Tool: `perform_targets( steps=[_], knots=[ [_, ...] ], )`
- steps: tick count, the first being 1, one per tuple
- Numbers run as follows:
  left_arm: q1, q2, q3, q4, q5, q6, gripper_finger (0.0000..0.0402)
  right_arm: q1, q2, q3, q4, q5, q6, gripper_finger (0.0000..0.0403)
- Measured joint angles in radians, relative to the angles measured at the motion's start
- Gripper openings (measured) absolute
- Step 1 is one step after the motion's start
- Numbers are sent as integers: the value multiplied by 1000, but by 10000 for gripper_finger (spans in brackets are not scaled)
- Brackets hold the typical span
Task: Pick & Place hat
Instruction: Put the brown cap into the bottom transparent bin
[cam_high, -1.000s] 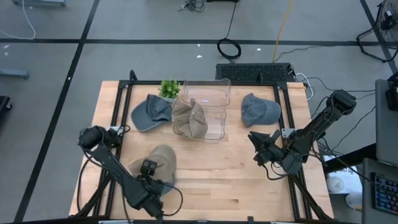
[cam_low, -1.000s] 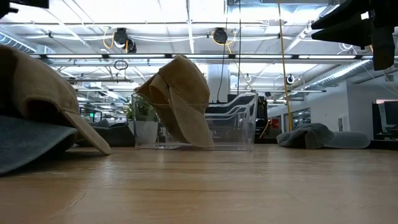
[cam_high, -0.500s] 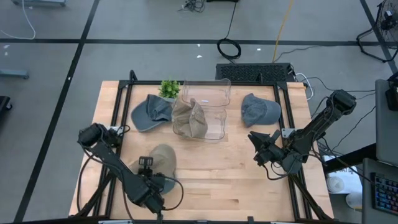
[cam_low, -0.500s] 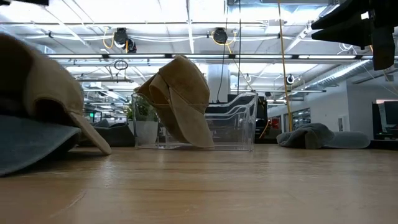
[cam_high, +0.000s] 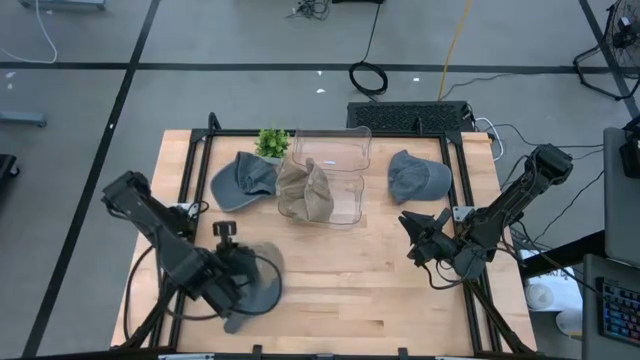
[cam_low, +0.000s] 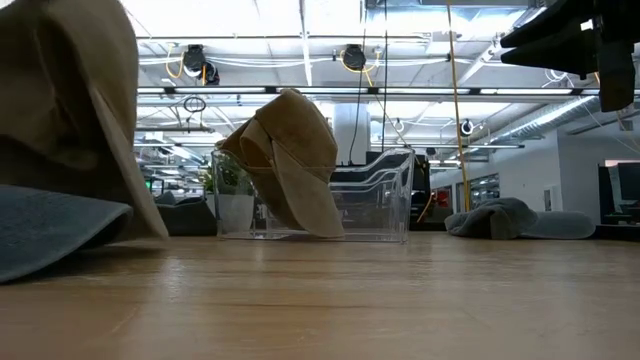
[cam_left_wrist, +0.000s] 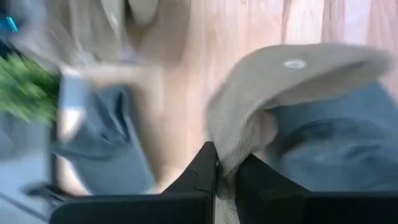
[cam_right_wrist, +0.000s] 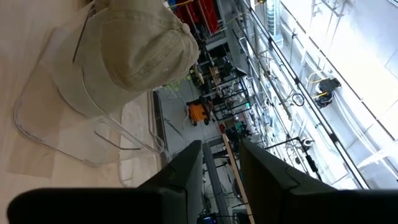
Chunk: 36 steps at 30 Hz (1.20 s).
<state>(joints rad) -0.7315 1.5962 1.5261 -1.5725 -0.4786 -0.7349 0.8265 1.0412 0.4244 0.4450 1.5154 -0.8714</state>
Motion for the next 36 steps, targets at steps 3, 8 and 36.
perform_targets(
  steps=[3,8,36],
  knots=[
    [0,-23,0,2,-70,194,24,0,0,0,13,0,60,95],
    [20,-28,4,1,-184,460,24,0,0,0,139,0,182,104],
    [77,-28,472,768,-727,1613,24,-49,40,4,487,-334,220,257]
  ],
)
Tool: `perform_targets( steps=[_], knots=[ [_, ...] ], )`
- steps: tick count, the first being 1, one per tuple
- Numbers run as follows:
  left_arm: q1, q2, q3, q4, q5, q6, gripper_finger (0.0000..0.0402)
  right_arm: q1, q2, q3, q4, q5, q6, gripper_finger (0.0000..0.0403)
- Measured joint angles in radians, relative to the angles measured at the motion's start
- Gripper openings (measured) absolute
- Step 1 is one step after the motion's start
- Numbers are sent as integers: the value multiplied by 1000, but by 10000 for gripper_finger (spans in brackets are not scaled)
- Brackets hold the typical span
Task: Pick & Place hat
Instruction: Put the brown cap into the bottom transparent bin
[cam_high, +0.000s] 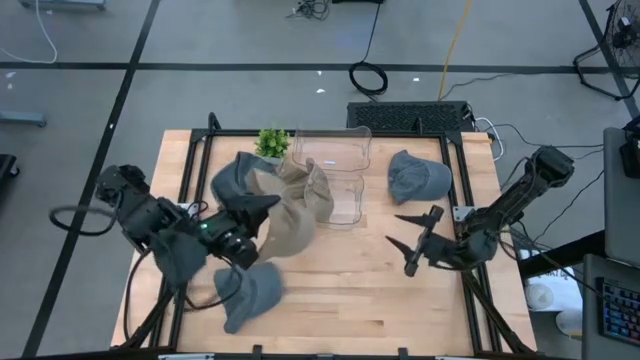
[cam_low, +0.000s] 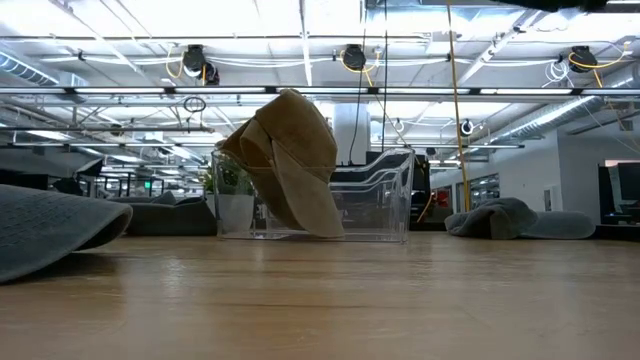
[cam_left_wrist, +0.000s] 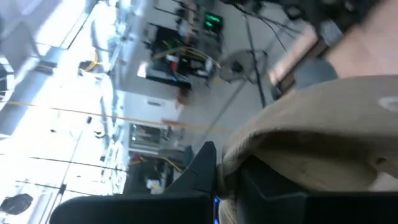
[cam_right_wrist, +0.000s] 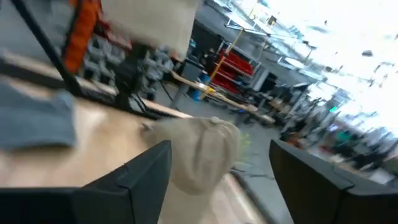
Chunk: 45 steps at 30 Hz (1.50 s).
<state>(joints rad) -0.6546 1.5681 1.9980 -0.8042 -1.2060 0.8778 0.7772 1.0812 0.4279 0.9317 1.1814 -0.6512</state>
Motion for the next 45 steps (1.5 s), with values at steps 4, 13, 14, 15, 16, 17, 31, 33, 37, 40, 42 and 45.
perform_targets(
  steps=[4,13,14,15,16,17,31,33,37,40,42,45],
  knots=[
    [17,7,1,202,5,149,24,-68,66,40,15,-3,-87,259],
    [151,29,-5,242,76,-50,24,-152,200,166,14,-34,-328,265],
    [170,36,-6,242,72,-76,24,-155,209,173,14,-45,-356,263],
    [193,47,-8,244,75,-99,24,-157,217,178,14,-61,-374,262],
    [217,59,-9,259,88,-116,24,-160,225,184,14,-63,-390,260],
    [239,72,-9,281,108,-128,24,-163,231,188,21,-64,-403,258],
    [369,180,-9,585,302,-95,24,-223,237,189,145,64,-579,244],
    [374,180,-9,585,321,-118,24,-237,237,189,165,75,-592,242],
    [371,181,-9,579,323,-132,24,-257,237,189,211,23,-592,237],
    [371,181,-9,569,328,-140,24,-267,237,189,220,-58,-585,231],
    [371,181,-9,552,343,-158,24,-270,238,189,234,-86,-579,224],
    [370,181,-9,543,345,-182,24,-274,237,189,247,-82,-588,206]
  ],
)
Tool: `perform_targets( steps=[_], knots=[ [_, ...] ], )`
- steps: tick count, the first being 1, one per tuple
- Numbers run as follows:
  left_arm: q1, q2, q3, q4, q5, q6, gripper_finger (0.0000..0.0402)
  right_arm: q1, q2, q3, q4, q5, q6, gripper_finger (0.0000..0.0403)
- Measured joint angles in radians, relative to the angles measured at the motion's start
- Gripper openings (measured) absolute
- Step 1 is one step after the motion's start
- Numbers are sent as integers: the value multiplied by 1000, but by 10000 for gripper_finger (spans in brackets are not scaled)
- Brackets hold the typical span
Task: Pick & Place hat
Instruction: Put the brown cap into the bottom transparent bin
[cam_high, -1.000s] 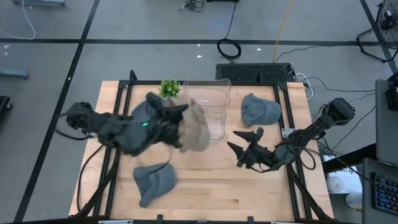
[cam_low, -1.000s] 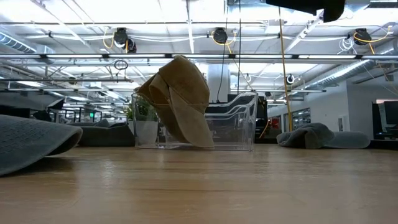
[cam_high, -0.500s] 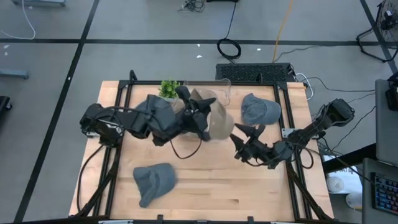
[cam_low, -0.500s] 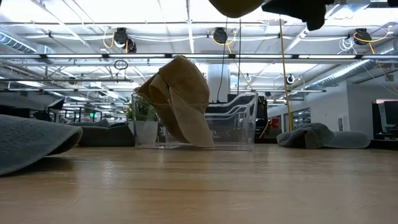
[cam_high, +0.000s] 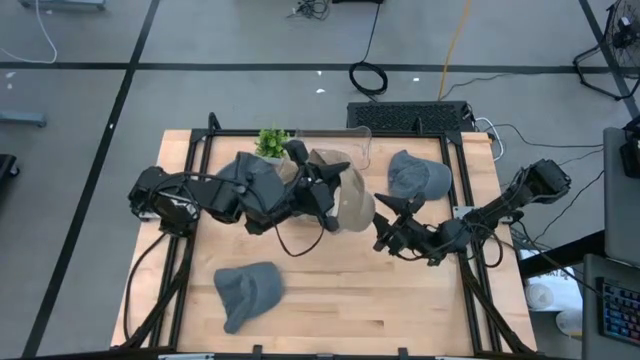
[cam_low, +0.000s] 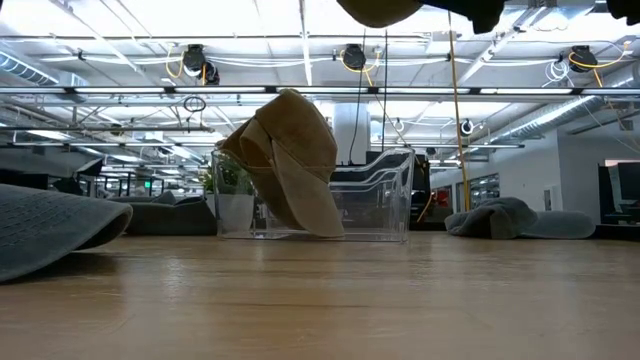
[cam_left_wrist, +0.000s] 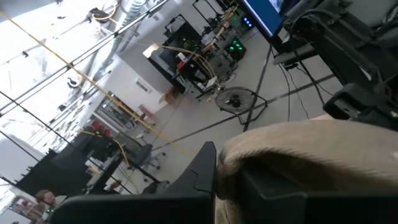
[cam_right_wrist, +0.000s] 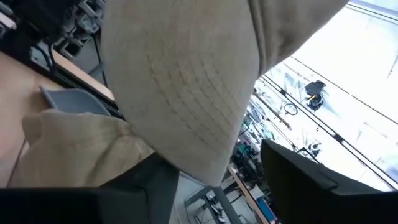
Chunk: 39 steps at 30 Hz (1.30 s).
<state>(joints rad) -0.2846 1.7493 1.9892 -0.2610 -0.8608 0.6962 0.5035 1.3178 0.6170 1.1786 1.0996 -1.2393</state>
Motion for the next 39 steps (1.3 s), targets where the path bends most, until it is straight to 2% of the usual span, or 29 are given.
perform_targets(
  steps=[5,12,14,27,31,34,37,39],
  knots=[
    [-9,0,0,-3,0,0,24,0,0,0,-1,-32,-11,145],
    [-12,0,0,-8,0,-12,24,0,0,0,1,-30,-59,23],
    [-12,0,0,-19,-1,-18,24,0,0,0,4,-28,-69,11],
    [-8,0,0,-55,-2,-19,24,0,0,0,1,12,-77,2],
    [-3,0,0,-55,-1,37,24,3,0,0,0,25,-74,4],
    [8,0,0,-52,14,112,24,3,0,0,-6,56,-76,28],
    [26,0,0,-54,35,179,24,14,0,0,-17,166,-63,66],
    [41,0,0,-56,63,226,24,33,-2,-2,-53,213,8,92]
  ],
)
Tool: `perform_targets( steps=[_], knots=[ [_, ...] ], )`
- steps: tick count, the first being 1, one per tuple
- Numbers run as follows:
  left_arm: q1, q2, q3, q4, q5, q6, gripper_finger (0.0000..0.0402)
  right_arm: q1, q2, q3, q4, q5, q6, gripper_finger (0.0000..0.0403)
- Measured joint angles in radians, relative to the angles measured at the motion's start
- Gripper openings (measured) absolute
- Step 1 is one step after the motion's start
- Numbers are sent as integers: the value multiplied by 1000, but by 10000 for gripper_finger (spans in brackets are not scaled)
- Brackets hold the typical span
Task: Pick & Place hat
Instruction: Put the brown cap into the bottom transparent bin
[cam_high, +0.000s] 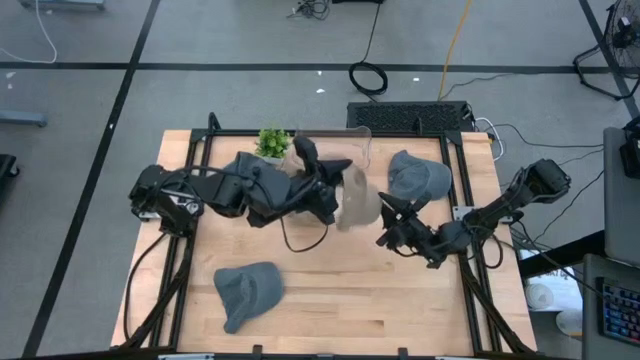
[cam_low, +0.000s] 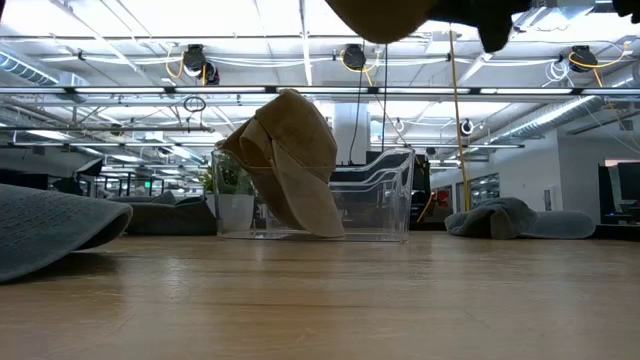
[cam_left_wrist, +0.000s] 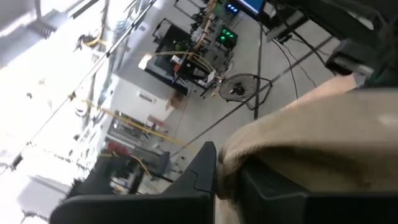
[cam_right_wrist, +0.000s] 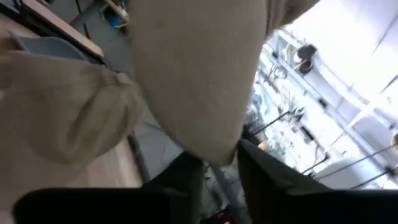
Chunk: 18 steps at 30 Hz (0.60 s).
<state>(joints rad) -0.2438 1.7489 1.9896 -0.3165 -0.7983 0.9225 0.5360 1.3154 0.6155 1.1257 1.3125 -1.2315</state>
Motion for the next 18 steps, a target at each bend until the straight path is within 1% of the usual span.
perform_targets(
  steps=[3,5,8,10,13,15,18],
  knots=[
    [24,0,0,0,41,68,24,39,-2,-5,-53,60,78,129],
    [43,0,0,-1,70,95,24,61,-2,-16,-73,100,98,148],
    [73,0,0,-10,140,126,24,90,-2,-35,-72,110,135,168],
    [91,0,0,-30,191,144,24,102,-2,-47,-70,144,169,176],
    [114,0,0,-73,234,126,24,108,-2,-66,-68,180,241,181],
    [129,0,0,-117,260,99,24,108,-2,-80,-68,184,294,182],
    [141,0,0,-191,269,49,24,108,-2,-104,-68,184,373,182]
  ],
)
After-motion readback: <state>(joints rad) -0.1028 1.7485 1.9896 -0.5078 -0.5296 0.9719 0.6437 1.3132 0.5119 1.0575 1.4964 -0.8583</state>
